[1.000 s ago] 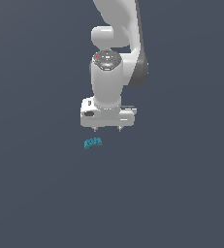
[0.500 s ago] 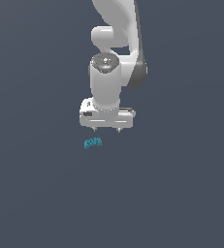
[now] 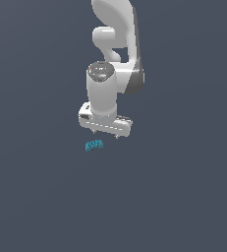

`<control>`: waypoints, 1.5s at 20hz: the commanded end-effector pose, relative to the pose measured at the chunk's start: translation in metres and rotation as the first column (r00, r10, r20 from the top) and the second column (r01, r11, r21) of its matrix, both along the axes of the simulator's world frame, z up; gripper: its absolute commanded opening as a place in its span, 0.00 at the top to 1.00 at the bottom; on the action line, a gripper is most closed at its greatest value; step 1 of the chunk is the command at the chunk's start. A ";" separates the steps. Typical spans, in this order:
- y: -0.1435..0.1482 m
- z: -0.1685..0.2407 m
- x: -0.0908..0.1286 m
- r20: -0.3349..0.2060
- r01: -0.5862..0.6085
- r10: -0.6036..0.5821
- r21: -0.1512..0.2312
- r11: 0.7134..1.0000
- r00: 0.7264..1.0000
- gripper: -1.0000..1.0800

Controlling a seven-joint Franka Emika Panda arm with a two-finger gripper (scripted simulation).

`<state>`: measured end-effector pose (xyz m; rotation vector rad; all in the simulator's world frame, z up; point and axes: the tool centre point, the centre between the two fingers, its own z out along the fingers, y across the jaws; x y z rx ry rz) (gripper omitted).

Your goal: Pick up the object and move it to a goal position.

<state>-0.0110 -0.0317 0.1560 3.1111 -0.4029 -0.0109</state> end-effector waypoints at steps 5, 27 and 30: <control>-0.012 -0.019 -0.003 -0.002 0.213 -0.213 0.008 0.977 0.977 0.04; -0.059 -0.075 -0.020 0.002 0.790 -0.790 0.005 0.614 0.614 0.04; -0.063 -0.079 -0.021 0.004 0.822 -0.822 0.004 0.570 0.570 0.04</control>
